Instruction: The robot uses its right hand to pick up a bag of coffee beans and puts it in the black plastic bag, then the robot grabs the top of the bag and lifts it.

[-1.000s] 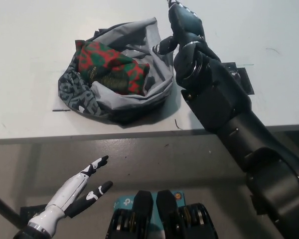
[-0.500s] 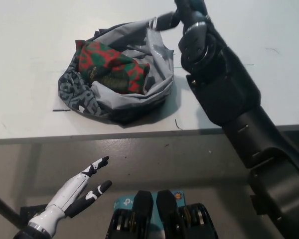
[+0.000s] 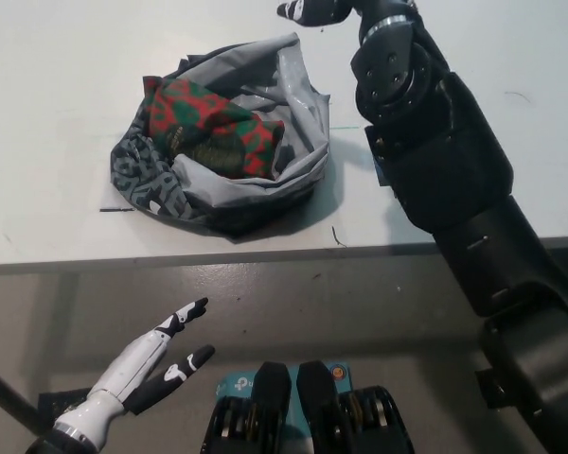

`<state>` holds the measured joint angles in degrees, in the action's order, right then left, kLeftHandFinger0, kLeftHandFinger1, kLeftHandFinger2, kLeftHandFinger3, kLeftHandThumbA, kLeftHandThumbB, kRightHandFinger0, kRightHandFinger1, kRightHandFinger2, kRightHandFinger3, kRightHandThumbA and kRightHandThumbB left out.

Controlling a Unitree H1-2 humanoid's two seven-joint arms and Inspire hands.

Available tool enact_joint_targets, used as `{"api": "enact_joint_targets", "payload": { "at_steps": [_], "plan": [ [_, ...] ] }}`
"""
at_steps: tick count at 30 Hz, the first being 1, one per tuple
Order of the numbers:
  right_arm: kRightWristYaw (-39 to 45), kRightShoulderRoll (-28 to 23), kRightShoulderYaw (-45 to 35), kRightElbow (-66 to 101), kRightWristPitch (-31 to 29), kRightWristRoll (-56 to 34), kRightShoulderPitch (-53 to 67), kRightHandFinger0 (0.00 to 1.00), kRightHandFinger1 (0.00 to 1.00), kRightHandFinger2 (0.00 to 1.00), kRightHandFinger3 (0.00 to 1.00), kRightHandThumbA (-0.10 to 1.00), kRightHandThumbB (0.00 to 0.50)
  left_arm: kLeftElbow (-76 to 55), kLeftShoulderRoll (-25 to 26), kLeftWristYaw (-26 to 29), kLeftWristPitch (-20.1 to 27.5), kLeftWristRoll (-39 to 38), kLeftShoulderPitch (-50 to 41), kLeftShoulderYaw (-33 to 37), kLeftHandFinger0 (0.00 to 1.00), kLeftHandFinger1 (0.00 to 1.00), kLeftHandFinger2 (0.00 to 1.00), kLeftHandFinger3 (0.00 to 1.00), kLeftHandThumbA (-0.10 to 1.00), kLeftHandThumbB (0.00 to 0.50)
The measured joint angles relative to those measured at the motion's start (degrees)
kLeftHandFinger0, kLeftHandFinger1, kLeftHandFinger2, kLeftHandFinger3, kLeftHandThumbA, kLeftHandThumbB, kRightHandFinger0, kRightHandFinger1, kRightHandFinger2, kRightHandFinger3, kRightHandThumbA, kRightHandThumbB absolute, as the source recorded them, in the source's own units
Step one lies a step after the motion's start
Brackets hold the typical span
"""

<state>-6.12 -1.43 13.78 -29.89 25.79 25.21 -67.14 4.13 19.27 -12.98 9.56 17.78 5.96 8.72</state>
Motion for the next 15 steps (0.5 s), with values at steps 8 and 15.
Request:
{"api": "enact_joint_targets", "payload": {
  "at_steps": [8, 15],
  "plan": [
    [0.2, 1.7, 0.9, -6.5, -0.1, 0.0, 1.0, 1.00, 1.00, 1.00, 1.00, 1.00, 0.417, 0.0, 0.0, 0.0, -0.4, 0.1, 0.0, 0.0, 1.00, 1.00, 1.00, 1.00, 1.00, 0.163],
    [0.2, 3.4, 1.0, -11.6, -0.4, -0.1, 2.0, 1.00, 1.00, 1.00, 1.00, 1.00, 0.441, 0.0, 0.0, 0.0, -0.7, 0.2, 0.0, 0.0, 1.00, 1.00, 1.00, 1.00, 1.00, 0.143]
  ]
}}
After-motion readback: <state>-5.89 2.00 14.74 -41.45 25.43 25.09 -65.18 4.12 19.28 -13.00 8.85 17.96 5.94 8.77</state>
